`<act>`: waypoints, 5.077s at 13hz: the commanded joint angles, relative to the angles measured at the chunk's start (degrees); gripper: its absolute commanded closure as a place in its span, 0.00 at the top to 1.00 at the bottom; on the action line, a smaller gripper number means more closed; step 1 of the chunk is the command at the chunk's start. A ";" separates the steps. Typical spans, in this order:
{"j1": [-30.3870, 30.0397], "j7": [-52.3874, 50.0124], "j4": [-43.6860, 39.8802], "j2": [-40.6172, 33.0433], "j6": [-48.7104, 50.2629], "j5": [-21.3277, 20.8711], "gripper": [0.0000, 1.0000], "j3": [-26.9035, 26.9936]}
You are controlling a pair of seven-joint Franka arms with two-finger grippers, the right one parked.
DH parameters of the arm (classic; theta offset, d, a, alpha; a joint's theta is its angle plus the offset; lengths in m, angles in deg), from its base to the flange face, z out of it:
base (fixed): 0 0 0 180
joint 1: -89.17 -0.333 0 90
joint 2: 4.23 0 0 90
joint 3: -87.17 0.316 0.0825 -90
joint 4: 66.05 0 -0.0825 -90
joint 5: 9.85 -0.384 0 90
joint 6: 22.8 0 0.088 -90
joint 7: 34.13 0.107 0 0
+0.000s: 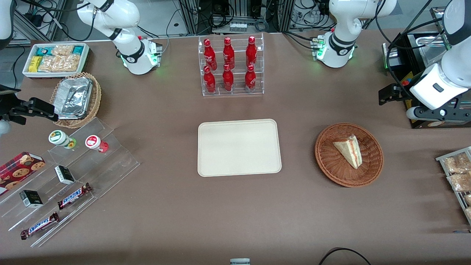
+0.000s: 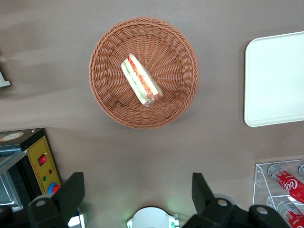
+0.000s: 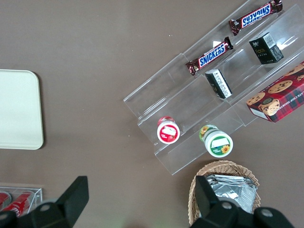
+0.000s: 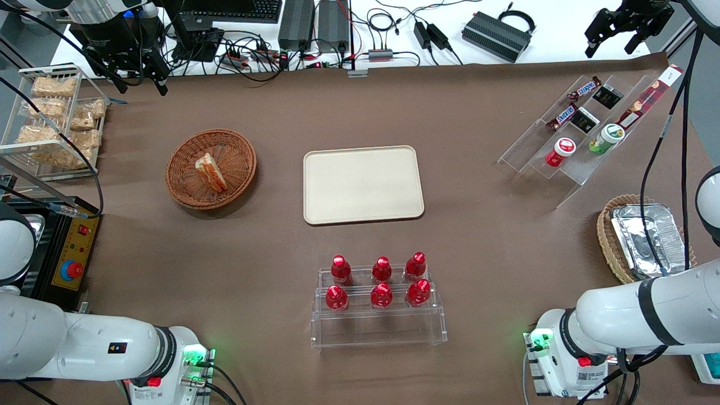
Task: Place sandwich from basket to tray
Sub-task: 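Move the left gripper over the wrapped sandwich in the wicker basket, then lower the left gripper and close it on the sandwich's upright edge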
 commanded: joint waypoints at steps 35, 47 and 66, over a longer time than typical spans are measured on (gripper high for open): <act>1.82 -36.55 34.89 9.18 -50.78 -3.54 1.00 -0.37; 1.02 -35.85 37.97 12.17 -57.37 -3.82 1.00 0.07; 2.17 -31.01 24.02 9.27 -34.11 -3.12 0.00 -5.01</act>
